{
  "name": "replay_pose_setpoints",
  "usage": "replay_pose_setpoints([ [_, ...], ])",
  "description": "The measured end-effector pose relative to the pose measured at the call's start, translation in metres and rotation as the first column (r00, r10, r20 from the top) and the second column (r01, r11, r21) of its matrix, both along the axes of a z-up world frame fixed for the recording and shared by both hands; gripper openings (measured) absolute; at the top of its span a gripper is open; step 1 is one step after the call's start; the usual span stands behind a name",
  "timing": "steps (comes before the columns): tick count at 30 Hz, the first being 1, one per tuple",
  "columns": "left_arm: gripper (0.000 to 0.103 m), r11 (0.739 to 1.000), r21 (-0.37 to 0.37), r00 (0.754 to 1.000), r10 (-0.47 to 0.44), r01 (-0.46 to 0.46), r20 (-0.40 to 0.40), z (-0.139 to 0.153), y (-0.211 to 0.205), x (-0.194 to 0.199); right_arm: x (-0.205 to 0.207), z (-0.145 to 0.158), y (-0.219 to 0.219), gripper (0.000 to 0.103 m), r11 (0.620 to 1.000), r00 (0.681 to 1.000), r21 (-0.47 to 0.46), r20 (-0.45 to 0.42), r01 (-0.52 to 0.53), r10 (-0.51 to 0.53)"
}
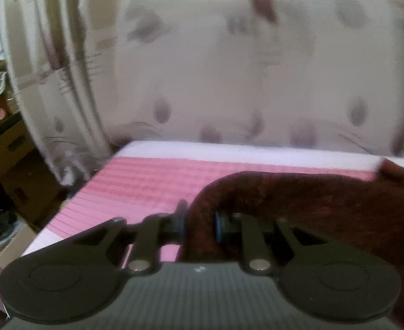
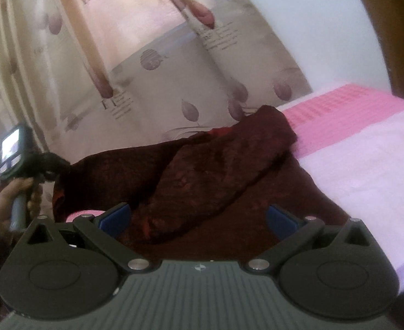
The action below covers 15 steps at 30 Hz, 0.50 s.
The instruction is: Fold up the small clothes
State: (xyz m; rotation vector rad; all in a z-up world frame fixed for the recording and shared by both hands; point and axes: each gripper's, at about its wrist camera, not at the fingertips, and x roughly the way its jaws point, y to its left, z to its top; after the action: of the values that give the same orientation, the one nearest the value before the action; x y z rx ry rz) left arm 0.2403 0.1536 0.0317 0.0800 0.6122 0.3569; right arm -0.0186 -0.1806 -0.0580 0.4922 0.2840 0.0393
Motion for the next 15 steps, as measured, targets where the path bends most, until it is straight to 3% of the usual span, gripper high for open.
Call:
replay_pose_setpoints([
  [5,0.020,0.992,0.066,0.995,0.104,-0.104,-0.005,-0.009,0.035,0.049,0.016,0.004,0.006,0.103,0.998,1.000,-0.056,-0.005,-0.028,0.027],
  [12,0.020,0.974,0.131,0.982,0.187,-0.184,-0.016,-0.027,0.083,0.120,0.040,-0.009,0.005,0.103,0.998,0.995,-0.040,-0.089,-0.048,0.044],
  [15,0.020,0.976,0.105,0.979,0.195,-0.189,-0.059,-0.043,0.102,0.145,0.045,-0.014,0.007,0.103,0.998,0.993,-0.042,-0.113,-0.051,0.046],
])
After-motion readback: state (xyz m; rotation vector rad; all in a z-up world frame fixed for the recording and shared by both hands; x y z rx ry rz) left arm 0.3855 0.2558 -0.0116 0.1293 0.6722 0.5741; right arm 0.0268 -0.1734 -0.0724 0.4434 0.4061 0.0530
